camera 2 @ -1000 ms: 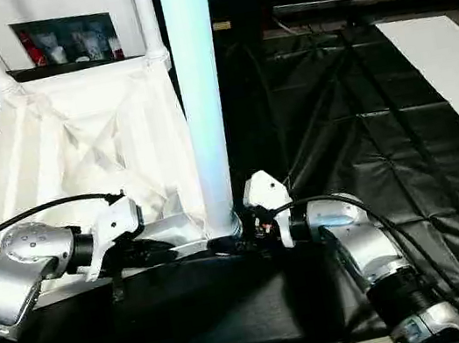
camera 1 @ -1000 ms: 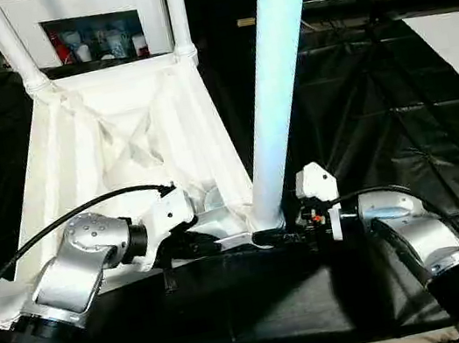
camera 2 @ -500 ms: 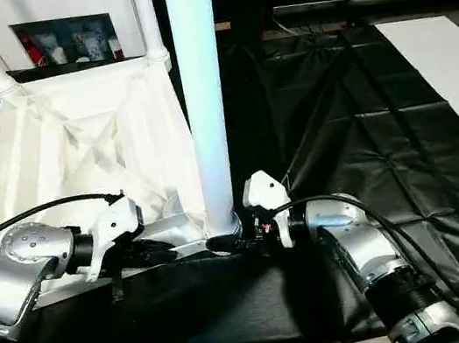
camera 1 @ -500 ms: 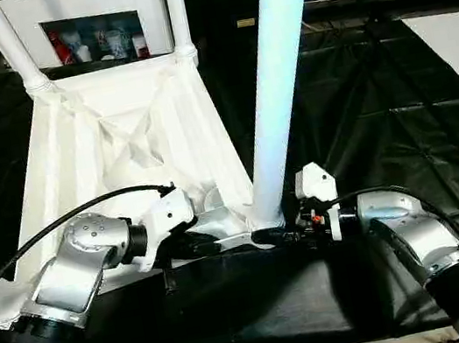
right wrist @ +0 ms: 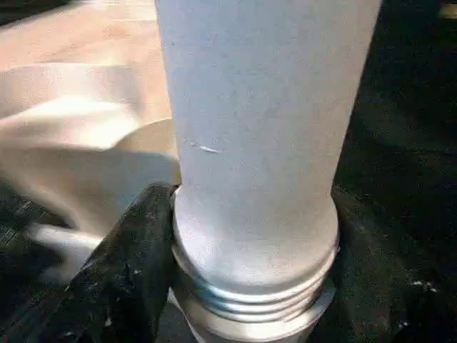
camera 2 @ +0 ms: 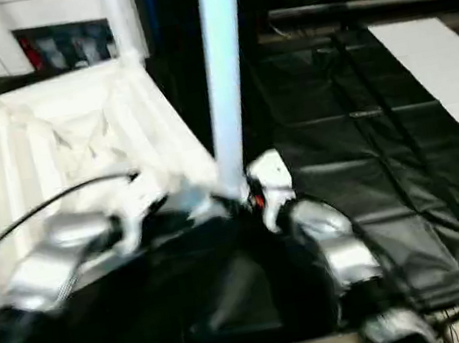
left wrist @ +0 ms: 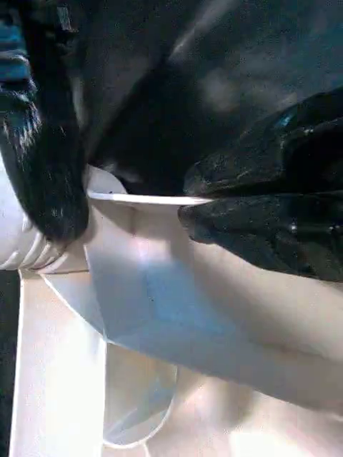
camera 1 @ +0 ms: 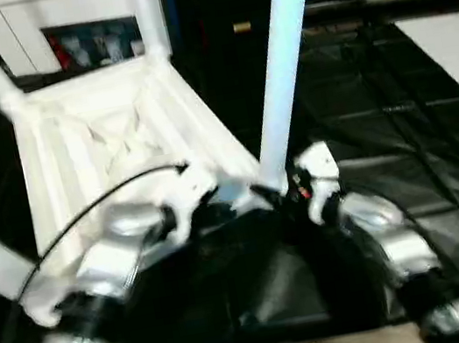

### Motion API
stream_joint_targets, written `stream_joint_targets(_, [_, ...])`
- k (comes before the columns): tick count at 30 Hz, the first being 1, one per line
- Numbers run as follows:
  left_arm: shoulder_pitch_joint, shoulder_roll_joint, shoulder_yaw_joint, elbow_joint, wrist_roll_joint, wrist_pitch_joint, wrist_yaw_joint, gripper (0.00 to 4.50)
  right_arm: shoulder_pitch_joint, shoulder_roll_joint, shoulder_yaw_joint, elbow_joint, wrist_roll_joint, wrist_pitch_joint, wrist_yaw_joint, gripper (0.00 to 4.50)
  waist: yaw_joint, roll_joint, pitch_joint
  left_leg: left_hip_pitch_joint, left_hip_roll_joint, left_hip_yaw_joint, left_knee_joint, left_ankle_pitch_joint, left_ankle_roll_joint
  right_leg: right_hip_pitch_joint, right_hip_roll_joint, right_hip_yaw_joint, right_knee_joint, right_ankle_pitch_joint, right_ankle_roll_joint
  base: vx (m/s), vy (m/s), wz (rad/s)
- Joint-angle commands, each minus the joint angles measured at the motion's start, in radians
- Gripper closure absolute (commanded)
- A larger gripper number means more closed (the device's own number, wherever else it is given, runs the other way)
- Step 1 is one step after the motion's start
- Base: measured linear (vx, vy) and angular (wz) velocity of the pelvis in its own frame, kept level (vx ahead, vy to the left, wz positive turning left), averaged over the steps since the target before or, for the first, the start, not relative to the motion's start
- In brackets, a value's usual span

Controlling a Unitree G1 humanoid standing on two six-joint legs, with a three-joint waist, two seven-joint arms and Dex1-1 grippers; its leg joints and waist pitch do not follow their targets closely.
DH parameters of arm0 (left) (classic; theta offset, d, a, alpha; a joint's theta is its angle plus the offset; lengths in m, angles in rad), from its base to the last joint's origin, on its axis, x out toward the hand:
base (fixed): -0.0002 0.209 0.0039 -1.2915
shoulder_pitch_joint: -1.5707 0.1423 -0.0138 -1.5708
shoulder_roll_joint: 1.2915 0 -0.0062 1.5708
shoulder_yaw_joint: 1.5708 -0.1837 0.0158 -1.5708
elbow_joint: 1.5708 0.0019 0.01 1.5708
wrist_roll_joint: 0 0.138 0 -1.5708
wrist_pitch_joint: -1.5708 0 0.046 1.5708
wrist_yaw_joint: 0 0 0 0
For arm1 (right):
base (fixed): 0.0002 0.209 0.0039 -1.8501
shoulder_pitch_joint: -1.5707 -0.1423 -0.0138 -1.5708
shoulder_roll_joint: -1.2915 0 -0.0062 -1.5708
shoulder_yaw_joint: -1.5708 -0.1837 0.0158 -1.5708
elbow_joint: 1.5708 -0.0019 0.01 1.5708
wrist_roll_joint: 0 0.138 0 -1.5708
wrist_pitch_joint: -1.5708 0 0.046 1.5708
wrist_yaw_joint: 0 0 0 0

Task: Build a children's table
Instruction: Rotate leg to tighten

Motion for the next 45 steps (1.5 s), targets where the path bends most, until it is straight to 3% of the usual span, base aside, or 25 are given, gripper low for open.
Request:
stream_joint_targets(1, [-0.012, -0.052, -0.014, 0.114, 0.056, 0.049, 0.144, 4.50, -0.046, 0.067, 0.007, 0.099, -0.036, 0.018, -0.161, 1.77, -0.003, 0.002, -0.040, -0.002, 0.006, 0.003, -0.071, -0.209, -0.001, 0.031, -0.052, 0.034, -0.087, -0.280, -0.175, 0.000, 0.000, 0.00])
stream_joint_targets(5, [-0.061, -0.120, -0.008, 0.190, 0.081, 0.041, 0.247, 4.50, -0.106, 0.148, 0.007, 0.191, -0.076, 0.020, -0.304, 1.77, -0.003, 0.000, -0.043, -0.004, 0.004, 0.004, -0.068, -0.186, -0.004, 0.032, -0.049, 0.034, -0.081, -0.199, -0.172, 0.000, 0.000, 0.00])
stream_joint_targets(9, [-0.077, -0.134, -0.017, 0.231, 0.097, 0.021, 0.272, 4.50, -0.115, 0.184, 0.023, 0.208, -0.083, -0.008, -0.277, 1.77, 0.000, -0.001, -0.042, -0.007, 0.003, 0.005, -0.067, -0.165, 0.016, 0.037, -0.047, 0.032, -0.075, -0.101, -0.179, 0.000, 0.000, 0.00])
stream_joint_targets(10, [-0.077, -0.136, -0.017, 0.234, 0.097, 0.016, 0.274, 4.50, -0.112, 0.193, 0.025, 0.206, -0.076, -0.021, -0.250, 1.77, 0.001, 0.002, -0.040, -0.006, 0.003, 0.005, -0.069, -0.179, 0.019, 0.036, -0.047, 0.032, -0.078, -0.118, -0.179, 0.000, 0.000, 0.00])
stream_joint_targets(13, [-0.068, -0.127, -0.028, 0.216, 0.099, 0.010, 0.252, 4.50, -0.104, 0.197, 0.013, 0.186, -0.047, -0.047, -0.204, 1.07, 0.001, 0.001, -0.036, -0.003, 0.007, 0.005, -0.074, -0.239, 0.019, 0.030, -0.051, 0.033, -0.089, -0.221, -0.164, 0.000, 0.000, 0.00])
stream_joint_targets(16, [-0.055, -0.110, -0.033, 0.190, 0.091, 0.004, 0.220, 4.50, -0.091, 0.171, 0.019, 0.149, -0.051, -0.051, -0.188, 0.85, -0.004, -0.003, -0.033, -0.012, 0.007, 0.000, -0.080, -0.254, 0.019, 0.032, -0.053, 0.033, -0.094, -0.285, -0.140, 0.000, 0.000, 0.00])
stream_joint_targets(18, [-0.048, -0.102, -0.035, 0.179, 0.086, -0.007, 0.202, 4.50, -0.086, 0.160, 0.014, 0.135, -0.047, -0.048, -0.181, 0.72, -0.008, -0.002, -0.034, -0.010, 0.009, -0.002, -0.081, -0.261, 0.017, 0.030, -0.053, 0.033, -0.095, -0.303, -0.136, 0.000, 0.000, 0.00])
stream_joint_targets(20, [-0.032, -0.085, -0.034, 0.152, 0.073, -0.004, 0.170, 4.50, -0.071, 0.139, 0.002, 0.097, -0.020, -0.039, -0.137, 0.61, -0.013, -0.004, -0.033, -0.011, 0.010, -0.002, -0.082, -0.265, 0.020, 0.028, -0.054, 0.033, -0.097, -0.306, -0.139, 0.000, 0.000, 0.00])
stream_joint_targets(22, [0.005, -0.049, -0.033, 0.097, 0.047, -0.036, 0.096, 4.50, -0.034, 0.066, 0.015, 0.016, 0.008, -0.018, -0.001, 0.52, -0.016, -0.004, -0.036, -0.014, 0.012, 0.000, -0.078, -0.234, 0.034, 0.031, -0.052, 0.034, -0.092, -0.249, -0.150, 0.000, 0.000, 0.00])
stream_joint_targets(23, [0.020, -0.032, -0.035, 0.078, 0.036, -0.072, 0.056, 4.50, -0.019, 0.035, 0.021, -0.013, 0.011, -0.016, 0.050, 0.52, -0.013, -0.006, -0.042, -0.022, 0.010, -0.003, -0.073, -0.179, 0.049, 0.044, -0.051, 0.032, -0.084, -0.163, -0.161, 0.000, 0.000, 0.00])
stream_joint_targets(26, [0.060, 0.015, -0.027, 0.039, -0.002, -0.117, -0.033, 4.50, 0.019, -0.057, 0.027, -0.071, 0.019, -0.017, 0.182, 0.52, -0.016, -0.004, -0.050, -0.020, 0.007, 0.005, -0.060, -0.082, 0.079, 0.049, -0.046, 0.032, -0.067, 0.040, -0.214, 0.000, 0.000, 0.00])
stream_joint_targets(27, [0.076, 0.041, -0.025, 0.021, -0.021, -0.119, -0.079, 4.50, 0.034, -0.100, 0.029, -0.091, 0.027, -0.015, 0.241, 0.52, -0.017, -0.006, -0.049, -0.026, 0.002, 0.007, -0.057, -0.050, 0.098, 0.055, -0.041, 0.032, -0.060, 0.122, -0.232, 0.000, 0.000, 0.00])
stream_joint_targets(28, [0.090, 0.064, -0.030, 0.002, -0.035, -0.145, -0.127, 4.50, 0.044, -0.129, 0.033, -0.103, 0.033, -0.015, 0.285, 0.52, -0.017, -0.003, -0.052, -0.021, 0.004, 0.008, -0.054, -0.038, 0.116, 0.054, -0.043, 0.032, -0.056, 0.171, -0.251, 0.000, 0.000, 0.00])
stream_joint_targets(30, [0.102, 0.081, -0.034, -0.017, -0.048, -0.166, -0.165, 4.50, 0.052, -0.148, 0.035, -0.115, 0.038, -0.013, 0.316, 0.52, -0.017, -0.004, -0.049, -0.018, 0.007, 0.011, -0.054, -0.051, 0.132, 0.051, -0.044, 0.031, -0.057, 0.166, -0.268, 0.000, 0.000, 0.00])
stream_joint_targets(34, [0.139, 0.160, -0.044, -0.103, -0.093, -0.140, -0.299, 4.50, 0.075, -0.225, 0.054, -0.163, 0.063, -0.010, 0.442, 0.52, -0.013, 0.003, -0.044, -0.009, 0.018, 0.011, -0.063, -0.114, 0.114, 0.042, -0.049, 0.030, -0.067, 0.000, -0.271, 0.000, 0.000, 0.00])
stream_joint_targets(36, [0.152, 0.194, -0.052, -0.127, -0.104, -0.145, -0.350, 4.50, 0.081, -0.249, 0.067, -0.187, 0.075, -0.002, 0.497, 0.52, -0.012, 0.004, -0.045, -0.008, 0.018, 0.011, -0.062, -0.110, 0.110, 0.042, -0.048, 0.031, -0.065, 0.005, -0.273, 0.000, 0.000, 0.00])
stream_joint_targets(39, [0.166, 0.240, -0.061, -0.151, -0.122, -0.151, -0.422, 4.50, 0.084, -0.281, 0.098, -0.214, 0.083, 0.006, 0.587, 0.52, -0.008, 0.003, -0.049, -0.008, 0.015, 0.012, -0.057, -0.070, 0.123, 0.046, -0.046, 0.031, -0.055, 0.086, -0.284, 0.000, 0.000, 0.00])
stream_joint_targets(45, [0.178, 0.266, -0.074, -0.175, -0.130, -0.146, -0.470, 4.50, 0.078, -0.289, 0.128, -0.201, 0.065, -0.021, 0.645, 0.52, 0.003, 0.001, -0.053, -0.008, 0.014, 0.013, -0.052, -0.035, 0.132, 0.048, -0.048, 0.030, -0.047, 0.130, -0.293, 0.000, 0.000, 0.00])
